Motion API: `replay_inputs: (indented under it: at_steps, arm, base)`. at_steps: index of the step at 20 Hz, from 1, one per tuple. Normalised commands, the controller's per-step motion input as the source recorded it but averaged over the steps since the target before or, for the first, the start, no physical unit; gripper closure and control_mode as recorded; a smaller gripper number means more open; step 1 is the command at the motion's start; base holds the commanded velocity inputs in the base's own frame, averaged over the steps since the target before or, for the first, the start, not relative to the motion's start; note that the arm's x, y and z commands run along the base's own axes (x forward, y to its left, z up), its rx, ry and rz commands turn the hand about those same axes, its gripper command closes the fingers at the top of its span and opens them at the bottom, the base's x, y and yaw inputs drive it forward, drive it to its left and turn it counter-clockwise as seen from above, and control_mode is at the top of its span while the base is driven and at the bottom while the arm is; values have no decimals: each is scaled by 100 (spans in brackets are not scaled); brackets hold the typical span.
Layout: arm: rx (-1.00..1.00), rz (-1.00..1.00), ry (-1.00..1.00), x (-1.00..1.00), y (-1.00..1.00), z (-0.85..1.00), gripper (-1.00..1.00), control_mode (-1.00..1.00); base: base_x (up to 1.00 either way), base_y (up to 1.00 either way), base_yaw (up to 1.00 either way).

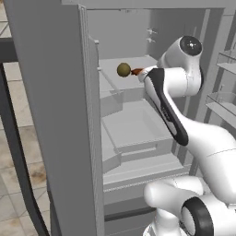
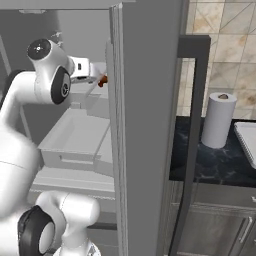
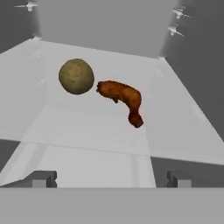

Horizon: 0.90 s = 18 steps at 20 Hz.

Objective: Place one potato and one chicken drumstick in each tupperware on the nearby counter, to pack two identical lunches.

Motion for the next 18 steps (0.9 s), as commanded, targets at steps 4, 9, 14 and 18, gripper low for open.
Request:
replay_inputs:
  at_steps: [4,9,14,18]
  arm:
    - [0,0,5,49,-4,0,-100,-100]
    - [0,0,13,60,0,0,-100,-100]
    - [0,0,13,54,0,0,-100,-100]
    - [0,0,8,44,0,-3,-100,-100]
  base:
    - [0,0,0]
    - [0,0,0]
    - [0,0,0]
    - [0,0,0]
